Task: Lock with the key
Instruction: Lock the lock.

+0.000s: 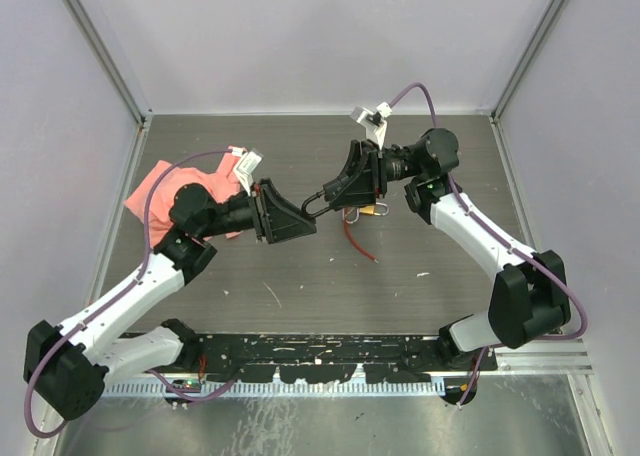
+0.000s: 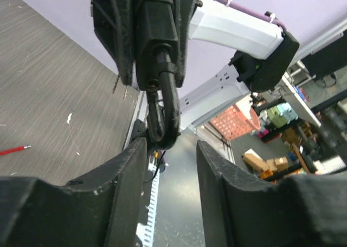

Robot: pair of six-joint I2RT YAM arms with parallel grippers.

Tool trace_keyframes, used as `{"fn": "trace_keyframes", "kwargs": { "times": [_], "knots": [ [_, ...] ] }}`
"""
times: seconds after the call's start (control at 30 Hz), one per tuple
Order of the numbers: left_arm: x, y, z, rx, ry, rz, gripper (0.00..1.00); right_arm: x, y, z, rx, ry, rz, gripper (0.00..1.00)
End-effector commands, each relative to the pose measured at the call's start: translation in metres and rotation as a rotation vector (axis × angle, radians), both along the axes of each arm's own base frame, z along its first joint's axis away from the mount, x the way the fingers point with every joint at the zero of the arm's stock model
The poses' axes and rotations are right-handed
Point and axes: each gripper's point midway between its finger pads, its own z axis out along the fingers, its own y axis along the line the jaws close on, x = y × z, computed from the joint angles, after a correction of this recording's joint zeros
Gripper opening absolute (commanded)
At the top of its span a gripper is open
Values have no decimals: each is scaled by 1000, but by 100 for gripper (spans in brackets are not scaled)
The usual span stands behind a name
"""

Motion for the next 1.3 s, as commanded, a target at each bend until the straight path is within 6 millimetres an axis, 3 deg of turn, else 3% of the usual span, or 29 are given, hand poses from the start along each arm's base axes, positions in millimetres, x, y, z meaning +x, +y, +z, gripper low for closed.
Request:
{"fn": "trace_keyframes", "kwargs": {
  "times": [0.0,0.2,0.33,0.47,0.57,0.67,0.73,0.87,1.1,1.27],
  "knots": [
    [-19,3,8,76,-68,-128,40,-8,0,33,69,-121,-40,1],
    [-15,-3,-4,112,-86,-168,35,-6,9,46,95,-129,-50,1],
    [-7,-9,-8,101,-178,-147,40,-7,16,54,116,-141,-49,1],
    [0,-10,-15,124,-263,-107,58,-8,20,58,123,-157,-44,1],
    [4,-10,-17,118,-315,-72,73,2,24,51,92,-161,-74,1],
    [2,-5,-12,47,-478,-25,92,18,33,39,-1,-245,-157,1],
    [1,1,-12,-13,-635,37,99,14,42,36,-59,-354,-169,1],
    [3,10,-18,-6,-803,111,98,6,39,47,-26,-404,-168,1],
    [1,10,5,-101,-808,144,98,-16,39,27,-44,-448,-124,1],
    [-9,-2,10,-153,-799,90,98,-9,45,38,-14,-488,-152,1]
  ]
}}
